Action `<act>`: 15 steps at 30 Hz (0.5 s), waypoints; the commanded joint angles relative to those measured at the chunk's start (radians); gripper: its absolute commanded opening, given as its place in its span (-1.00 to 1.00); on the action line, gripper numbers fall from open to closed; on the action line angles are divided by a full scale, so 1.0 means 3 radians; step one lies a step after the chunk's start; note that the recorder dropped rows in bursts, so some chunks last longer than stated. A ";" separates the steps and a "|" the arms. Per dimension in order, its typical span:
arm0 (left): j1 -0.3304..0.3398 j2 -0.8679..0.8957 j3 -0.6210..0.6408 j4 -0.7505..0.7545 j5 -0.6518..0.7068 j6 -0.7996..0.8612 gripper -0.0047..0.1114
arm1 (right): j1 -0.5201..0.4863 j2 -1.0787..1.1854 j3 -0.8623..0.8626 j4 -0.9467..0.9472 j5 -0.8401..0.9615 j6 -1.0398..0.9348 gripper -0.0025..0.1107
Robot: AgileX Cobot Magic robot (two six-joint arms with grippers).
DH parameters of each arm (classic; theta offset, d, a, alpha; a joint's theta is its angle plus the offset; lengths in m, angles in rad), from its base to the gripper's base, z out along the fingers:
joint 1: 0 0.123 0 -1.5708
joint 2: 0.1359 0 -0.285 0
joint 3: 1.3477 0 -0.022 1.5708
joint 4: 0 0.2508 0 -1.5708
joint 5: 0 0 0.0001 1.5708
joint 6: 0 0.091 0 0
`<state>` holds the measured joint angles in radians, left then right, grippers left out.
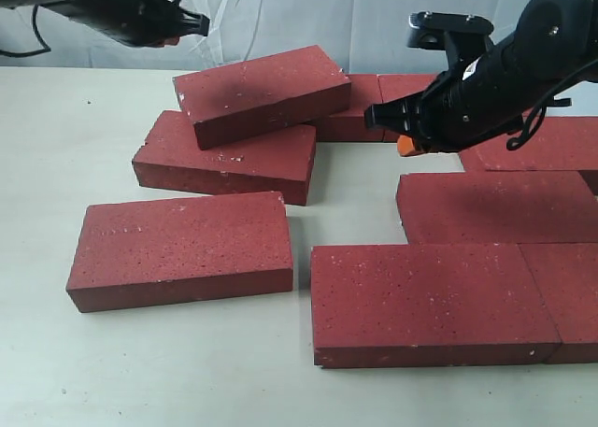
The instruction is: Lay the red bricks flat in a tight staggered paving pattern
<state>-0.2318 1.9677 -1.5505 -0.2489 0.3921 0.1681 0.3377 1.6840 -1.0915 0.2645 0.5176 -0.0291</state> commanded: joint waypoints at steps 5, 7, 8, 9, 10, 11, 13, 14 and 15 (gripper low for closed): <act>0.0021 -0.0256 -0.0020 0.0018 0.0788 -0.0063 -0.92 | 0.0004 0.0008 0.0004 -0.0015 0.0254 -0.0012 -0.97; 0.0021 -0.0256 -0.0020 0.0023 0.0956 -0.0253 -0.92 | 0.0004 0.0008 0.0004 0.0113 0.0382 -0.0005 -0.97; 0.0021 -0.0256 -0.0020 0.0117 0.1095 -0.0504 -0.92 | 0.0004 0.0008 0.0004 0.0229 0.0523 -0.0005 -0.97; 0.0021 -0.0256 -0.0020 0.0227 0.1192 -0.0719 -0.92 | 0.0004 -0.0005 0.0004 0.0274 0.0615 -0.0005 -0.97; 0.0021 -0.0256 -0.0020 0.0449 0.1358 -0.0999 -0.92 | 0.0004 -0.0022 0.0004 0.0288 0.0758 -0.0005 -0.97; 0.0021 -0.0250 -0.0014 0.0569 0.1451 -0.1135 -0.92 | 0.0004 -0.0036 -0.0003 0.0282 0.0828 -0.0005 -0.97; 0.0021 -0.0237 -0.0014 0.0718 0.1558 -0.1258 -0.92 | 0.0004 -0.0060 -0.0003 0.0282 0.0834 -0.0005 -0.97; 0.0021 -0.0237 -0.0014 0.0717 0.1546 -0.1258 -0.92 | 0.0004 -0.0060 -0.0003 0.0289 0.0808 -0.0005 -0.97; 0.0021 -0.0237 -0.0014 0.0710 0.1521 -0.1258 -0.92 | 0.0004 -0.0060 -0.0003 0.0307 0.0798 -0.0005 -0.97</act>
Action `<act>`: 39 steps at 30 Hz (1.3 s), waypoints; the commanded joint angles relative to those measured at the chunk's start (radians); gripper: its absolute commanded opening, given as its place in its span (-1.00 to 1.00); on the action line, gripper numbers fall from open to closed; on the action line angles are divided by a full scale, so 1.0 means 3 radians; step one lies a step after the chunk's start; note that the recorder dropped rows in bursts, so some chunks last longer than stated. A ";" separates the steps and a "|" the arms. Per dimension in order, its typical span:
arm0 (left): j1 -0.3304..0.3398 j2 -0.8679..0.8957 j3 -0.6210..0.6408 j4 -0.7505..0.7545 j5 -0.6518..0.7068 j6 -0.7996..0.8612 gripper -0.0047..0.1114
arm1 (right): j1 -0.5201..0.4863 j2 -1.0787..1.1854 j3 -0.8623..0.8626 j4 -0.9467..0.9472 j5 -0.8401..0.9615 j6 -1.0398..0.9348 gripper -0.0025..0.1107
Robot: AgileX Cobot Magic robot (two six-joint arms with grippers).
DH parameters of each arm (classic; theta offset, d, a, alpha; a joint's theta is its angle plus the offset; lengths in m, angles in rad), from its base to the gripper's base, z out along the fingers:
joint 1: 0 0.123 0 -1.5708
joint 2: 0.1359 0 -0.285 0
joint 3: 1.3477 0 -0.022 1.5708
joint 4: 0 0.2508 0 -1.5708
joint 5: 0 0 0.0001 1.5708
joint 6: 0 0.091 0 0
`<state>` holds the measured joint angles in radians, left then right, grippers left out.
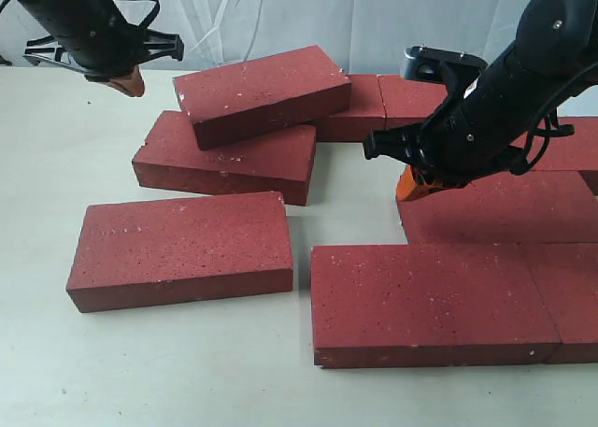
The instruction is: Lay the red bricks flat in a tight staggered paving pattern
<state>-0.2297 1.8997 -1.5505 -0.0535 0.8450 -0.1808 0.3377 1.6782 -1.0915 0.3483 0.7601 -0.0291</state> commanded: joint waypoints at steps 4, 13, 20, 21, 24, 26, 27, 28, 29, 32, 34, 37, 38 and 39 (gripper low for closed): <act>-0.0005 0.0032 -0.0014 -0.0087 -0.0206 -0.0085 -0.92 | 0.0004 -0.0041 -0.0003 0.0260 -0.0046 -0.0005 -0.97; -0.0005 0.0450 -0.0014 -0.0187 -0.0349 -0.0070 -0.92 | 0.0004 -0.0041 -0.0003 0.0352 -0.0033 -0.0020 -0.97; -0.0005 0.0697 -0.0014 -0.0860 -0.0615 -0.0064 -0.92 | 0.0004 -0.0041 -0.0003 0.0362 -0.0033 -0.0020 -0.97; -0.0005 0.0721 -0.0014 -0.0954 -0.0680 -0.0062 -0.92 | 0.0004 -0.0041 -0.0003 0.0371 -0.0026 -0.0020 -0.97; -0.0005 0.0748 -0.0014 -0.1091 -0.0863 -0.0062 -0.92 | 0.0004 -0.0041 -0.0003 0.0371 -0.0026 -0.0020 -0.97; -0.0005 0.0776 -0.0014 -0.1128 -0.0956 -0.0062 -0.92 | 0.0004 -0.0041 -0.0003 0.0377 -0.0026 -0.0020 -0.97; -0.0005 0.0788 -0.0014 -0.1134 -0.1008 -0.0062 -0.92 | 0.0004 -0.0041 -0.0003 0.0388 -0.0026 -0.0020 -0.97; -0.0005 0.0805 -0.0014 -0.1142 -0.1054 -0.0062 -0.92 | 0.0004 -0.0041 -0.0003 0.0396 -0.0020 -0.0020 -0.97; -0.0005 0.0829 -0.0014 -0.1142 -0.1090 -0.0062 -0.92 | 0.0004 -0.0049 -0.0003 0.0409 -0.0020 -0.0020 -0.97; -0.0005 0.0901 -0.0014 -0.1147 -0.1187 -0.0062 -0.92 | 0.0004 -0.0072 -0.0003 0.0412 -0.0006 -0.0020 -0.97; -0.0005 0.0944 -0.0014 -0.1217 -0.1213 -0.0062 -0.92 | 0.0004 -0.0074 -0.0003 0.0412 0.0003 -0.0081 -0.97; -0.0005 0.0979 -0.0014 -0.1375 -0.1261 -0.0062 -0.92 | 0.0004 -0.0074 -0.0003 0.0412 0.0010 -0.0078 -0.97; -0.0005 0.0993 -0.0014 -0.1450 -0.1268 -0.0062 -0.92 | 0.0004 -0.0074 -0.0003 0.0412 0.0010 -0.0078 -0.97; -0.0005 0.0993 -0.0014 -0.1531 -0.1296 -0.0062 -0.92 | 0.0004 -0.0074 -0.0003 0.0412 0.0010 -0.0078 -0.97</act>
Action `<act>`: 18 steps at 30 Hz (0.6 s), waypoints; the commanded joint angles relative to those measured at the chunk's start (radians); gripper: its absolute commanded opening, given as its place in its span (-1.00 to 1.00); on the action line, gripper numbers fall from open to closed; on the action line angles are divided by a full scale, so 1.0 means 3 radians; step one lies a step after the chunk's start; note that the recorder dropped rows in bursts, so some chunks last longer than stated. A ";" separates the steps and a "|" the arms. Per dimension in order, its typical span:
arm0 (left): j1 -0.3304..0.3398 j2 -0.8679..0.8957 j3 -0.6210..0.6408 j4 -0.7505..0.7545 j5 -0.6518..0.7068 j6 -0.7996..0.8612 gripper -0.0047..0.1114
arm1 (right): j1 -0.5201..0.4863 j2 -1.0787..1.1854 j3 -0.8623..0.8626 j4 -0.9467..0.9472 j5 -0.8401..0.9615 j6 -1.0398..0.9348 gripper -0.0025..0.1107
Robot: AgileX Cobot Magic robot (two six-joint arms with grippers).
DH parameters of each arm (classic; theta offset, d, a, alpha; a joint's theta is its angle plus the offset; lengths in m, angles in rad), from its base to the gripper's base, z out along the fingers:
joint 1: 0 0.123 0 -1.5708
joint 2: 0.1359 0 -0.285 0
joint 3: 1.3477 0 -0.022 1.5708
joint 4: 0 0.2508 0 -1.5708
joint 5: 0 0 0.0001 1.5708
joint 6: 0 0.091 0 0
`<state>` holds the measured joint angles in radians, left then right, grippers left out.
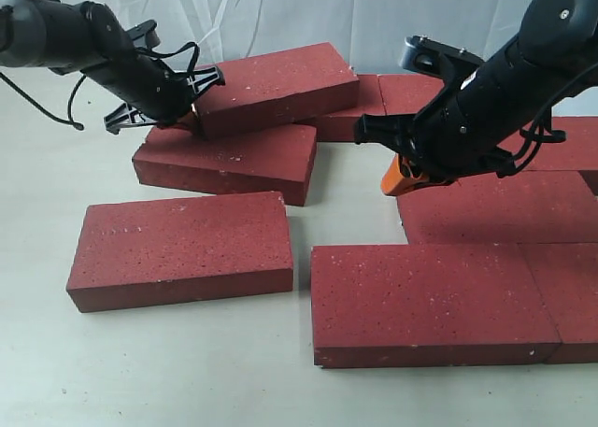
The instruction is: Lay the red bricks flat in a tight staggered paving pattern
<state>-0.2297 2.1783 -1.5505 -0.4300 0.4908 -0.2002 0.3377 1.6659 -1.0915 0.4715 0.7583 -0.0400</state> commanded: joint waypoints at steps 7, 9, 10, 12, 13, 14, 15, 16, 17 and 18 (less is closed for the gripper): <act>-0.0129 0.0067 -0.0014 -0.0262 -0.0433 0.0003 -0.92 | 0.0004 -0.0033 -0.0003 0.0001 0.0014 -0.0042 -0.97; -0.0164 0.0072 -0.0014 -0.0094 -0.0533 0.0003 -0.92 | 0.0004 -0.0033 -0.0003 0.0001 0.0014 -0.0097 -0.97; -0.0170 0.0072 -0.0014 -0.0070 -0.0558 0.0003 -0.92 | 0.0004 -0.0033 -0.0003 0.0001 0.0021 -0.0128 -0.97; -0.0170 0.0072 -0.0014 -0.0027 -0.0525 0.0003 -0.92 | 0.0004 -0.0033 -0.0003 0.0001 0.0049 -0.0142 -0.97; -0.0170 0.0065 -0.0020 0.0023 -0.0476 0.0003 -0.92 | 0.0004 -0.0033 -0.0003 -0.0006 0.0057 -0.0142 -0.97; -0.0154 0.0065 -0.0020 0.0112 -0.0429 0.0003 -0.92 | 0.0004 -0.0033 -0.0003 -0.0012 0.0064 -0.0142 -0.97; -0.0131 0.0052 -0.0020 0.0217 -0.0329 0.0003 -0.92 | 0.0004 -0.0033 -0.0003 -0.0012 0.0070 -0.0168 -0.97; -0.0099 0.0046 -0.0020 0.0334 -0.0240 0.0003 -0.92 | 0.0004 -0.0033 -0.0003 -0.0012 0.0070 -0.0181 -0.97; -0.0062 0.0020 -0.0020 0.0415 -0.0137 0.0003 -0.92 | 0.0004 -0.0033 -0.0003 -0.0012 0.0070 -0.0188 -0.97; -0.0019 -0.0014 -0.0020 0.0530 0.0039 0.0003 -0.92 | 0.0004 -0.0033 -0.0003 -0.0012 0.0070 -0.0188 -0.97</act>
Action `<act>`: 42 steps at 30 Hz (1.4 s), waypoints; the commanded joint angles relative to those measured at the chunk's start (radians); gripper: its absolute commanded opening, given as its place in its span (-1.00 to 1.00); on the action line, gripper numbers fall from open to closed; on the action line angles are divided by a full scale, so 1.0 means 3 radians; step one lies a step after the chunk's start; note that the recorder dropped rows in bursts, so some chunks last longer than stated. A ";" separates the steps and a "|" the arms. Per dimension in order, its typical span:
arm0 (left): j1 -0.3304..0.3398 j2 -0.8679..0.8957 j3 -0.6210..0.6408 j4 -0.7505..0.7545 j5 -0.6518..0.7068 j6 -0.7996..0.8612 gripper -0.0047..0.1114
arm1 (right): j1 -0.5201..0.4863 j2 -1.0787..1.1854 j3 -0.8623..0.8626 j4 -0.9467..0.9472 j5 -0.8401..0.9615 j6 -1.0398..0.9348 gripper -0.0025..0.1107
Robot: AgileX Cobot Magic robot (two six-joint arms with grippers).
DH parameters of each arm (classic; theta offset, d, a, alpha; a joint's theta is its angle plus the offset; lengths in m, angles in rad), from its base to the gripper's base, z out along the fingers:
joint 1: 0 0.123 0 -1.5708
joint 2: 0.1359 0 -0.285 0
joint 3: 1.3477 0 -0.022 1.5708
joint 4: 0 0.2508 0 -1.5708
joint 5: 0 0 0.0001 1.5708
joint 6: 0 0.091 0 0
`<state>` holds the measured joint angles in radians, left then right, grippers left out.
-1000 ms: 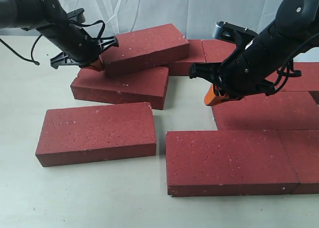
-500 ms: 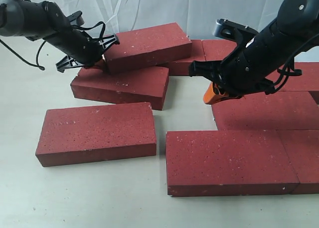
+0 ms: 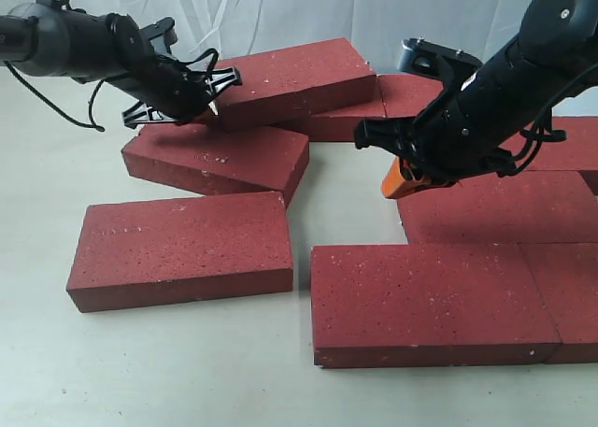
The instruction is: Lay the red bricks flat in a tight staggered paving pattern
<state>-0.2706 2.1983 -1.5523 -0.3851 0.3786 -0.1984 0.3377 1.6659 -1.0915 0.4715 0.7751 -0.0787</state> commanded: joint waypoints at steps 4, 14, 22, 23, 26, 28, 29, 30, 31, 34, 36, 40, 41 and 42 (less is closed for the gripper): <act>0.0270 -0.0281 -0.0014 0.0795 0.0927 -0.0003 -0.92 | 0.0004 -0.0033 -0.0003 -0.0012 0.0014 -0.0065 -0.97; 0.0336 -0.0877 -0.0008 0.1892 0.1557 -0.0025 -0.92 | 0.0004 -0.0033 -0.0003 -0.0012 -0.0001 -0.0080 -0.97; 0.0336 -0.0941 0.0091 0.2006 0.1581 -0.0006 -0.92 | 0.0004 -0.0033 -0.0003 0.0001 -0.0023 -0.0080 -0.97; 0.0336 -0.0941 0.0136 0.2046 0.1554 -0.0006 -0.92 | 0.0004 -0.0033 -0.0003 0.0001 -0.0023 -0.0080 -0.97; 0.0413 -0.0941 0.0312 0.2030 0.1394 -0.0033 -0.92 | 0.0004 -0.0039 -0.0003 0.0001 -0.0016 -0.0080 -0.97; 0.0535 -0.0941 0.0450 0.1890 0.1250 -0.0032 -0.92 | 0.0004 -0.0050 -0.0003 0.0001 -0.0003 -0.0080 -0.97; 0.0587 -0.0941 0.0515 0.1793 0.1213 -0.0032 -0.92 | 0.0004 -0.0054 -0.0003 0.0006 -0.0002 -0.0080 -0.97; 0.0651 -0.0941 0.0575 0.1728 0.1182 -0.0032 -0.92 | 0.0004 -0.0066 -0.0003 0.0006 -0.0002 -0.0080 -0.97; 0.0706 -0.0941 0.0629 0.1680 0.1166 -0.0032 -0.92 | 0.0004 -0.0073 -0.0003 0.0014 -0.0010 -0.0080 -0.97; 0.0805 -0.0941 0.0776 0.1670 0.1117 -0.0026 -0.92 | 0.0004 -0.0100 -0.0003 0.0029 -0.0070 -0.0080 -0.97; 0.0834 -0.0941 0.0868 0.1670 0.1002 -0.0026 -0.92 | 0.0004 -0.0107 -0.0003 0.0029 -0.0084 -0.0086 -0.97; 0.0848 -0.0941 0.0986 0.1704 0.0916 -0.0026 -0.92 | 0.0004 -0.0109 -0.0003 0.0022 -0.0077 -0.0173 -0.97; 0.0848 -0.0941 0.0986 0.1704 0.0916 -0.0026 -0.92 | 0.0004 -0.0109 -0.0003 0.0022 -0.0083 -0.0172 -0.97; 0.0848 -0.0941 0.0986 0.1704 0.0886 -0.0020 -0.92 | 0.0004 -0.0109 -0.0003 0.0022 -0.0091 -0.0199 -0.97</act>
<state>-0.0207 1.9257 -1.2642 0.1276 0.6710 -0.2022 0.3377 1.6420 -1.0915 0.4800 0.7603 -0.1156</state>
